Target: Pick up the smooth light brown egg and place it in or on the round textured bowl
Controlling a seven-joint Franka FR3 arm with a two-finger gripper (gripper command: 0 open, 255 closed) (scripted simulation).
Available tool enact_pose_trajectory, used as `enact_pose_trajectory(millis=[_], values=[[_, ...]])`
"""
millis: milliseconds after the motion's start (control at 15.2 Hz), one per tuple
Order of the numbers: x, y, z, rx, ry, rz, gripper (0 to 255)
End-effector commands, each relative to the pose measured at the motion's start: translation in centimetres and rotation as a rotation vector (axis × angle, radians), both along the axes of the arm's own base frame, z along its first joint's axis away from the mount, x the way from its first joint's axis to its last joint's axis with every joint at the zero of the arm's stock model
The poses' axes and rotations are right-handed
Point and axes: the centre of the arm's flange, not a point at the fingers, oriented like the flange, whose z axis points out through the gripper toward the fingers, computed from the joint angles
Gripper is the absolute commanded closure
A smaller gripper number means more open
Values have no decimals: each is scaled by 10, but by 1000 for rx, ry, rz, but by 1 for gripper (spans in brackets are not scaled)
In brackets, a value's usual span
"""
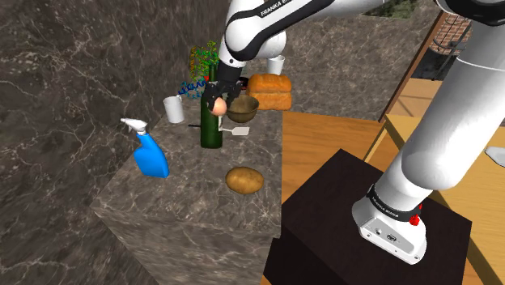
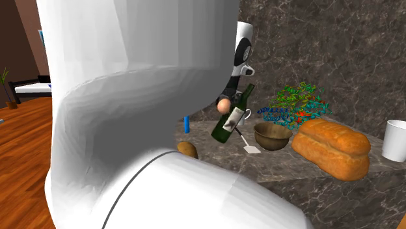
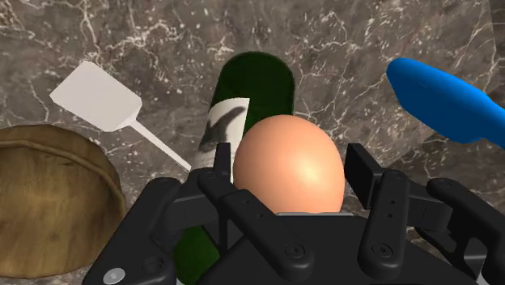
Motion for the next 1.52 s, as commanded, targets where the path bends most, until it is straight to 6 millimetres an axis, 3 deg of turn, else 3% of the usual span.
enact_pose_trajectory(millis=[0,990,1452], values=[[9,-25,1,0,0,2,255],[99,-209,3,0,0,2,255],[99,-209,-34,0,0,2,255]])
